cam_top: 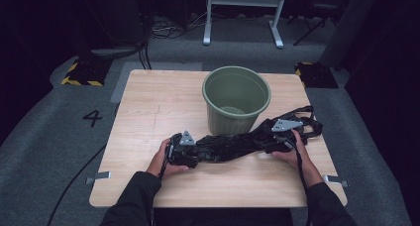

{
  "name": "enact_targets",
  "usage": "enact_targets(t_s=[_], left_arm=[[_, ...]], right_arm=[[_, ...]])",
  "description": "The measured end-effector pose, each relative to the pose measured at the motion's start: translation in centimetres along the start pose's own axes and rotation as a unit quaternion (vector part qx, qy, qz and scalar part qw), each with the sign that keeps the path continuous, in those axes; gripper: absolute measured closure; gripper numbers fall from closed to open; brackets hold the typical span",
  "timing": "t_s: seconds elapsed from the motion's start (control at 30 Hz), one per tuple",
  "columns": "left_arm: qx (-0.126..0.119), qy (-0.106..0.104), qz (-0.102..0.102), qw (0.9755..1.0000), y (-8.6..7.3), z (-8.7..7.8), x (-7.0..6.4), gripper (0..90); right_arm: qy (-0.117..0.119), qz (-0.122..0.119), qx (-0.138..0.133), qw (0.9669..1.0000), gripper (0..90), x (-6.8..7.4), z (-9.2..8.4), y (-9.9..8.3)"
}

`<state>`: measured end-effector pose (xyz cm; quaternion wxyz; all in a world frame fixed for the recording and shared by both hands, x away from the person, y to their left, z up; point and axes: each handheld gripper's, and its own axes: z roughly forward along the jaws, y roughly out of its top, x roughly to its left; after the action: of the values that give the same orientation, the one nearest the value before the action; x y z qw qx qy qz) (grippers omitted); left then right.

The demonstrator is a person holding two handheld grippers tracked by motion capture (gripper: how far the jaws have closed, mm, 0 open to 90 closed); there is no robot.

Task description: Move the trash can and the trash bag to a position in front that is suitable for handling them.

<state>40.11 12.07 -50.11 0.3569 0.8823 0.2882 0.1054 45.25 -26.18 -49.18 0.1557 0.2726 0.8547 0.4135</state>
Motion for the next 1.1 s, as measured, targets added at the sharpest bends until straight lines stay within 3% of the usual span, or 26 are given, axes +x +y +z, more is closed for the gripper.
enact_targets(t_s=[0.07, 0.1, 0.27, 0.43, 0.6, 0.73, 0.87, 1.1], left_arm=[[0.001, 0.002, 0.001, 1.0, 0.0, 0.0, 0.0, 26.0], [0.003, 0.001, -0.002, 1.0, -0.1, -0.2, -0.1, 26.0], [0.0, 0.004, -0.004, 1.0, -0.8, -0.8, 0.3, 25.7], [0.004, 0.009, -0.01, 0.9999, -0.9, -0.9, 0.3, 23.5], [0.006, 0.011, -0.024, 0.9996, -1.3, -1.2, 0.3, 18.5], [0.011, 0.011, -0.017, 0.9997, -1.7, -1.6, 0.1, 16.0], [0.011, 0.014, -0.016, 0.9997, -2.4, -2.3, 0.1, 15.5], [0.007, 0.032, -0.035, 0.9989, -5.0, -4.7, 1.0, 15.5]], right_arm=[[-0.004, -0.006, -0.004, 1.0, 28.0, 0.1, -0.2, 0.2], [-0.017, -0.022, -0.015, 0.9995, 27.6, 0.5, -0.6, 0.6], [0.002, -0.022, -0.052, 0.9984, 22.0, 0.8, -1.3, 1.3], [0.021, 0.003, -0.019, 0.9996, 21.3, 0.2, 0.4, 0.8], [0.029, 0.024, -0.001, 0.9993, 29.3, -0.7, 1.4, 0.2], [0.016, 0.019, 0.02, 0.9995, 31.2, -0.9, 1.8, 0.1], [0.017, 0.014, 0.029, 0.9993, 38.2, -0.9, 1.8, 0.1], [0.016, 0.01, 0.02, 0.9996, 64.1, -1.0, 1.1, -0.5]])
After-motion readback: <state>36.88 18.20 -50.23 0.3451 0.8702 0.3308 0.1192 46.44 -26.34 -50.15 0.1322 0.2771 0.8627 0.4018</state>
